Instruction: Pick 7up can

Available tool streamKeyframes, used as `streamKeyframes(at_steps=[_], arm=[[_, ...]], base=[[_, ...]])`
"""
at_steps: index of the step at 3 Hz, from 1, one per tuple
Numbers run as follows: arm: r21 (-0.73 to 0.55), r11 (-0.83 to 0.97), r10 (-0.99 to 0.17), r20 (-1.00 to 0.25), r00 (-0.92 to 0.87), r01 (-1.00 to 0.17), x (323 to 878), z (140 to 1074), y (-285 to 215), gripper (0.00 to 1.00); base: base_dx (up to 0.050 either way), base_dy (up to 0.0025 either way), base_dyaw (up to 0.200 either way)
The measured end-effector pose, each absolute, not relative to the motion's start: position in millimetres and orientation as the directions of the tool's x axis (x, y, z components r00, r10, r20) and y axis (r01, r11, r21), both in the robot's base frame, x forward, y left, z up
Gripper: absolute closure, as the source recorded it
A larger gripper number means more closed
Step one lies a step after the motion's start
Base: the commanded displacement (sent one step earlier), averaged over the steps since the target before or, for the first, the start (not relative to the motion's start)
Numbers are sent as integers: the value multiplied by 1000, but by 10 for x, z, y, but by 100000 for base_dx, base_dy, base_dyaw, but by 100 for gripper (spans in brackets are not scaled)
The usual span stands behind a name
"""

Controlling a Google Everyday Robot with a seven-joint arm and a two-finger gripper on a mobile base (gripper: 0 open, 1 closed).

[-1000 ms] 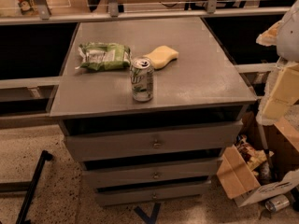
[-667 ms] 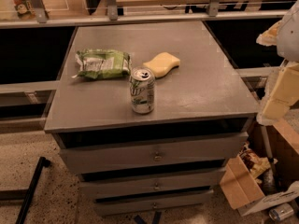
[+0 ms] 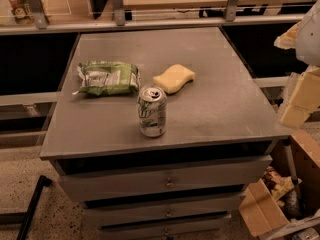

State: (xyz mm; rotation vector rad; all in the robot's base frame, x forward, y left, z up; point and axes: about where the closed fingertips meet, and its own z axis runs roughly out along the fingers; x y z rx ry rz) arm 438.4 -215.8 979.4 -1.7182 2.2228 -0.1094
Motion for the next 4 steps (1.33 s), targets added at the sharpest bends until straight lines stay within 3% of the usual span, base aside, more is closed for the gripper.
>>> streamKeyframes(at_steps=[2,4], arm=[[-269,299,-921,-334,-202,-916,4636,9487,-1982,0],[-195,297,-879,-439,-187,-935,4891,9032,-1624,0]], base=[[0,0,0],[0,0,0]])
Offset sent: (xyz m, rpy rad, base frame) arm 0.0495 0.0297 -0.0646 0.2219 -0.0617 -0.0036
